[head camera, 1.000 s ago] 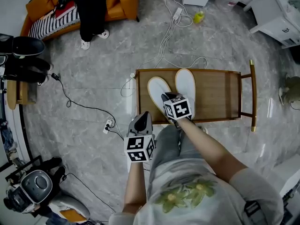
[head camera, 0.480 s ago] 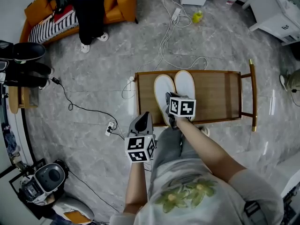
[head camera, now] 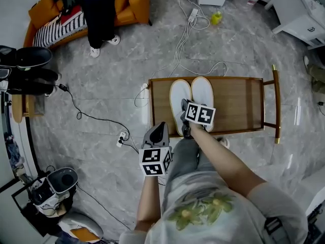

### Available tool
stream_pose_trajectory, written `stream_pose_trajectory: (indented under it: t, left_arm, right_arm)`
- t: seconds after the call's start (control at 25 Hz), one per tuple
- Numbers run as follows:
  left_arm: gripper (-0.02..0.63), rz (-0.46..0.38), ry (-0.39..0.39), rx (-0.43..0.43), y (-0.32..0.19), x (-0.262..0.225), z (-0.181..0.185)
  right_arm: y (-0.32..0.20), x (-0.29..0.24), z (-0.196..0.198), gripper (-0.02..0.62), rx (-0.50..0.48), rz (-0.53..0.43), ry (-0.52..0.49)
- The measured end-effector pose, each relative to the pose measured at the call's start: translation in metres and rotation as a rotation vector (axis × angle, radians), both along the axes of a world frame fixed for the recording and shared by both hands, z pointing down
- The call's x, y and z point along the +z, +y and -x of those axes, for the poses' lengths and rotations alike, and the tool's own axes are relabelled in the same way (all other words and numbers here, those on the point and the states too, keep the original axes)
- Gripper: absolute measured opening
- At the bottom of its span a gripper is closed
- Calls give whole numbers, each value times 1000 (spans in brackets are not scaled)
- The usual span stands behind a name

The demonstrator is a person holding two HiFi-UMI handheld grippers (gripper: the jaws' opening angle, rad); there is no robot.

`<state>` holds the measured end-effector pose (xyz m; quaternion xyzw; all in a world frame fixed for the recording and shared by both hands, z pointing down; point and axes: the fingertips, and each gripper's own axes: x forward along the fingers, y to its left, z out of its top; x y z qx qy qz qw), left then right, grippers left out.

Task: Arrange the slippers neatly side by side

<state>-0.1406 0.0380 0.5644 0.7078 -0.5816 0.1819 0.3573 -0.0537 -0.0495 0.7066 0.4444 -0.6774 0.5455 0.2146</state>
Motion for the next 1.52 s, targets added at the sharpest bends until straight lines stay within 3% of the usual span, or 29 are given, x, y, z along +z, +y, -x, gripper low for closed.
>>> stream_pose_trajectory:
  t: [0.32,0.56,0.64,0.88,1.24,1.52]
  left_arm:
    - [15,0,-2,1,2,-2,0]
    - [15,-17,-4,3,-3,-8,1]
    - [15,-25,-3,4,-5,-13,2]
    - [15,-51,-5,8,-13,-25,1]
    - [15,-111,9,-23,-27,-55,14]
    - [15,-136,32,10,-35,-71,7]
  right_arm:
    - [0,0,6,52,-6,9,-36]
    - [-2,-16,12,204,-101,-33,-32]
    - [-3,-27,14,225,-133,-59,-27]
    - [-9,-73,11,244,-177,-165,-67]
    - [-27,-146,-24,263,-190,-309,-136]
    - [-16,-191,-36,262,-289,-441,-115]
